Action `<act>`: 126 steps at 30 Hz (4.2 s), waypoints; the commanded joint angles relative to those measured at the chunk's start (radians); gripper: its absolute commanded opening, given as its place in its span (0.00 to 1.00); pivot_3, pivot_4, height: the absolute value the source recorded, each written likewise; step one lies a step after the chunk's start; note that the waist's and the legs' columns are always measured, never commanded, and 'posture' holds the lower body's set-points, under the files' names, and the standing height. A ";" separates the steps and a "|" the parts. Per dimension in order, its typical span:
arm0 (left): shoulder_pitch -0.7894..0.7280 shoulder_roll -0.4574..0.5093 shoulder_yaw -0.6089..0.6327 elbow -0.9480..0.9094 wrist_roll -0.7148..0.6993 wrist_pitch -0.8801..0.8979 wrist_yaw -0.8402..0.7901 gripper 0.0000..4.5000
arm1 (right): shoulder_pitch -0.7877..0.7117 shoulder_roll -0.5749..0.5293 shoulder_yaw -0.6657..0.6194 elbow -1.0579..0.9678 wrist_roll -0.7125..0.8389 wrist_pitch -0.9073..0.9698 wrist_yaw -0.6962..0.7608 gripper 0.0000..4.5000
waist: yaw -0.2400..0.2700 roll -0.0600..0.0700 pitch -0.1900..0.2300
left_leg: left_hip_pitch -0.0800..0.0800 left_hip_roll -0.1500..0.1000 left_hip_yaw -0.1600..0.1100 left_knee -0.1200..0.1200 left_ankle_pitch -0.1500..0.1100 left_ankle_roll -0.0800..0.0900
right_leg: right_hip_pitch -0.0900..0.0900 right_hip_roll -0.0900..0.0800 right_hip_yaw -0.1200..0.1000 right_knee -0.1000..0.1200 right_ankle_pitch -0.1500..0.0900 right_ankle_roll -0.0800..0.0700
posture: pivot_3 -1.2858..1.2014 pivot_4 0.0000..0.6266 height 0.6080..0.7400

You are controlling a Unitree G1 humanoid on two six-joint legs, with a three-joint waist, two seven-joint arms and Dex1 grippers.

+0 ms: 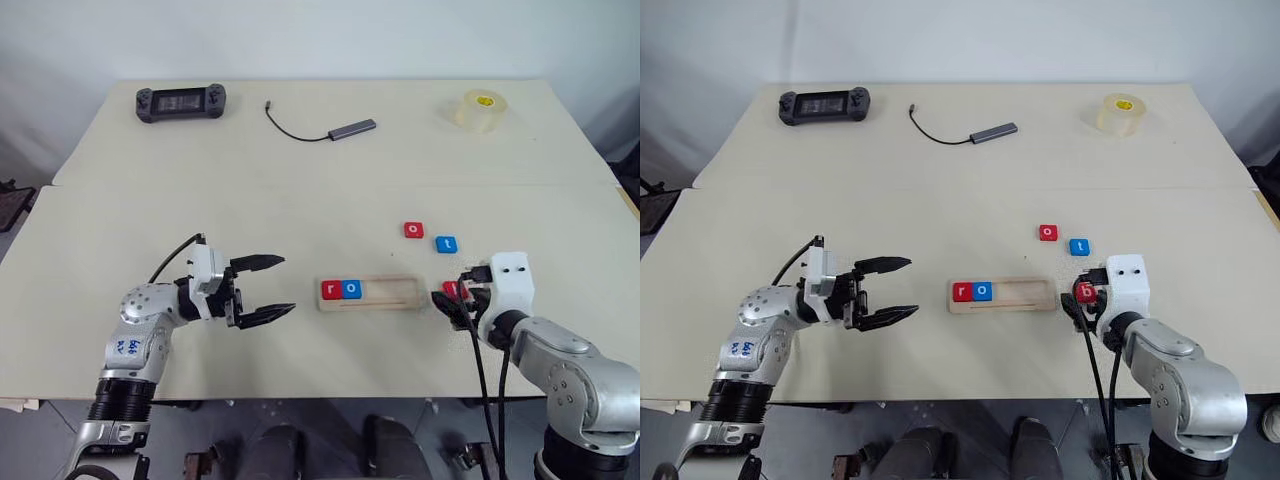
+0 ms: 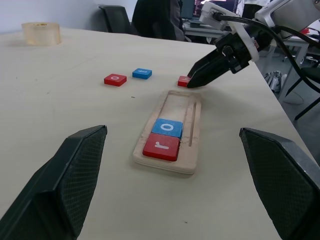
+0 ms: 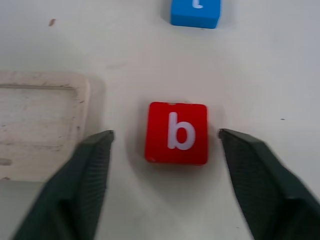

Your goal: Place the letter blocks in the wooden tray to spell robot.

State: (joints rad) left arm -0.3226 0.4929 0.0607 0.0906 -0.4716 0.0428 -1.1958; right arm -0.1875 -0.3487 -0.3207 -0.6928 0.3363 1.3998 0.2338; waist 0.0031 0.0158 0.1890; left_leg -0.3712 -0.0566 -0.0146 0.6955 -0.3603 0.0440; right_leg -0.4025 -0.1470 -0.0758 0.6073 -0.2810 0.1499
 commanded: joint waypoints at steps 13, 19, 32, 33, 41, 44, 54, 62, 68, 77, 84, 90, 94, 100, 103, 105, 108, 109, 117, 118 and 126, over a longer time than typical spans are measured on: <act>0.033 0.048 0.011 -0.060 -0.036 0.010 -0.039 1.00 | -0.080 -0.642 0.203 0.633 -0.015 -1.112 0.997 1.00 | -0.007 -0.003 0.001 | 0.003 0.002 0.002 -0.002 0.000 0.001 | 0.006 0.001 -0.001 -0.007 0.000 0.002 | 0.52 0.24 1.00; 0.049 0.049 0.008 -0.100 -0.039 0.022 -0.038 1.00 | -0.290 -0.625 0.363 1.040 -0.154 -1.386 1.166 1.00 | -0.003 -0.003 0.001 | 0.001 0.002 -0.001 0.000 0.000 0.001 | 0.006 0.000 -0.003 -0.008 0.000 0.002 | 0.52 0.24 1.00; 0.109 0.058 0.030 -0.172 -0.040 0.036 0.012 1.00 | -0.468 -0.513 0.438 1.314 -0.238 -1.476 1.198 0.42 | -0.006 -0.003 0.001 | 0.002 0.003 -0.002 0.002 0.000 0.000 | 0.008 0.000 -0.005 -0.008 0.000 0.002 | 0.52 0.24 1.00; 0.111 0.058 0.031 -0.172 -0.039 0.033 0.014 1.00 | -0.466 -0.513 0.436 1.310 -0.238 -1.482 1.200 0.35 | -0.006 -0.003 0.001 | 0.002 0.003 -0.002 0.002 0.000 0.000 | 0.008 0.000 -0.005 -0.008 0.000 0.002 | 0.52 0.24 1.00; 0.112 0.057 0.033 -0.159 -0.034 0.018 0.024 1.00 | -0.550 -0.517 0.453 1.095 -0.173 -1.357 1.315 0.33 | -0.008 -0.001 0.002 | 0.001 0.002 -0.002 0.002 0.000 0.000 | 0.007 0.000 -0.005 -0.008 0.000 0.002 | 0.52 0.24 1.00; 0.111 0.054 0.030 -0.155 -0.032 0.013 0.027 1.00 | -0.573 -0.500 0.490 0.997 -0.157 -1.263 1.338 0.33 | -0.007 -0.001 0.002 | 0.001 0.004 -0.002 0.002 -0.001 -0.002 | 0.006 0.001 -0.005 -0.008 0.000 0.001 | 0.52 0.24 1.00; 0.153 0.041 0.022 -0.207 -0.032 0.021 0.066 1.00 | -0.624 -0.332 0.634 0.945 -0.255 -1.179 1.201 0.33 | 0.000 -0.001 0.002 | 0.000 0.001 -0.004 0.002 0.000 -0.001 | 0.006 -0.001 -0.006 -0.007 0.000 0.001 | 0.52 0.24 1.00; 0.164 0.045 0.030 -0.219 -0.030 0.019 0.089 1.00 | -0.628 -0.298 0.652 0.967 -0.272 -1.173 1.196 0.33 | -0.007 -0.001 0.002 | 0.000 0.002 -0.004 0.002 0.000 -0.001 | 0.005 0.000 -0.006 -0.007 0.000 0.001 | 0.52 0.24 1.00; 0.173 0.043 0.030 -0.235 -0.031 0.020 0.105 1.00 | -0.634 -0.280 0.656 1.006 -0.293 -1.176 1.170 0.33 | -0.006 -0.001 0.002 | 0.000 0.002 -0.003 0.002 0.000 -0.001 | 0.005 0.000 -0.005 -0.006 0.000 0.001 | 0.52 0.24 1.00; 0.181 0.047 0.031 -0.239 -0.033 0.020 0.114 1.00 | -0.622 -0.339 0.586 0.911 -0.225 -1.124 1.214 0.99 | -0.005 -0.001 0.002 | 0.000 0.002 -0.003 0.002 0.000 -0.001 | 0.005 0.000 -0.005 -0.006 0.000 0.001 | 0.52 0.24 1.00; 0.172 0.044 0.028 -0.216 -0.032 0.012 0.102 1.00 | -0.419 -0.469 0.345 0.748 -0.099 -1.046 1.124 0.99 | 0.003 -0.001 0.002 | 0.000 0.002 -0.004 0.001 0.000 -0.001 | 0.006 -0.001 -0.007 -0.008 0.000 0.001 | 0.52 0.24 1.00; 0.135 0.036 0.024 -0.161 -0.030 0.009 0.090 1.00 | -0.061 -0.412 -0.031 0.669 -0.046 -1.207 0.857 0.99 | 0.023 -0.001 0.002 | 0.000 0.002 -0.003 0.001 -0.001 -0.002 | 0.006 0.000 -0.006 -0.008 0.000 0.001 | 0.52 0.24 1.00; 0.100 0.034 0.023 -0.112 -0.034 0.027 0.082 1.00 | 0.127 -0.320 -0.183 0.614 -0.022 -1.291 0.726 0.99 | 0.022 -0.001 0.002 | 0.002 0.001 -0.002 0.001 0.000 -0.001 | 0.007 0.000 -0.005 -0.006 0.000 0.001 | 0.52 0.24 1.00; 0.031 0.034 0.024 -0.042 -0.026 0.062 0.090 1.00 | 0.350 -0.197 -0.296 0.531 0.084 -1.265 0.627 0.99 | 0.021 0.000 0.002 | 0.003 0.001 -0.001 0.001 0.000 -0.001 | 0.007 0.001 -0.003 -0.005 0.000 0.001 | 0.52 0.24 1.00; 0.026 0.034 0.023 -0.028 -0.022 0.059 0.085 1.00 | 0.380 -0.174 -0.296 0.524 0.093 -1.284 0.571 0.99 | 0.016 0.000 0.001 | 0.004 0.002 -0.001 0.001 0.000 -0.001 | 0.007 0.001 -0.002 -0.005 0.000 0.001 | 0.52 0.24 1.00; 0.030 0.033 0.022 -0.030 -0.022 0.056 0.082 1.00 | 0.372 -0.178 -0.280 0.532 0.083 -1.303 0.556 0.99 | 0.012 0.000 0.001 | 0.004 0.002 0.000 0.001 0.000 -0.001 | 0.007 0.001 -0.001 -0.005 0.000 0.001 | 0.52 0.24 1.00; 0.046 0.031 0.013 -0.050 -0.016 0.037 0.070 1.00 | 0.296 -0.209 -0.230 0.559 0.057 -1.307 0.537 0.99 | 0.003 0.000 0.001 | 0.005 0.002 0.000 0.001 0.000 -0.001 | 0.007 0.001 -0.001 -0.004 0.000 0.001 | 0.52 0.24 1.00; 0.052 0.033 0.011 -0.059 -0.015 0.031 0.065 1.00 | 0.247 -0.230 -0.204 0.565 0.059 -1.277 0.534 0.99 | -0.001 0.000 0.001 | 0.005 0.002 0.001 0.001 0.000 -0.001 | 0.007 0.001 0.000 -0.003 0.000 0.001 | 0.52 0.24 1.00; 0.075 0.031 0.012 -0.095 -0.008 0.015 0.086 1.00 | -0.119 -0.384 0.046 0.650 0.060 -0.887 0.531 0.99 | -0.002 0.001 0.001 | 0.004 0.002 -0.001 0.002 0.000 -0.001 | 0.006 0.000 -0.002 -0.004 0.000 0.001 | 0.52 0.24 1.00; 0.077 0.032 0.010 -0.098 -0.005 0.015 0.090 1.00 | -0.150 -0.393 0.070 0.663 0.048 -0.861 0.525 0.99 | -0.002 0.001 0.001 | 0.003 0.003 -0.002 0.002 0.000 -0.001 | 0.006 0.000 -0.002 -0.004 0.000 0.001 | 0.52 0.24 1.00; 0.112 0.027 0.012 -0.144 -0.003 0.015 0.124 1.00 | -0.373 -0.407 0.209 0.797 -0.006 -0.749 0.533 0.99 | 0.001 0.001 0.001 | 0.000 0.001 -0.003 0.001 0.000 -0.001 | 0.005 -0.001 -0.004 -0.006 0.000 0.001 | 0.52 0.24 1.00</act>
State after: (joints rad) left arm -0.2197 0.5196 0.0602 -0.0049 -0.4691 0.0703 -1.0789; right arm -0.5490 -0.7342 -0.1078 0.1108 0.3394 0.6493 0.7627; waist 0.0043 0.0163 0.1901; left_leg -0.3708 -0.0557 -0.0179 0.6964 -0.3601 0.0434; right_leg -0.3971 -0.1479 -0.0803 0.6013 -0.2810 0.1507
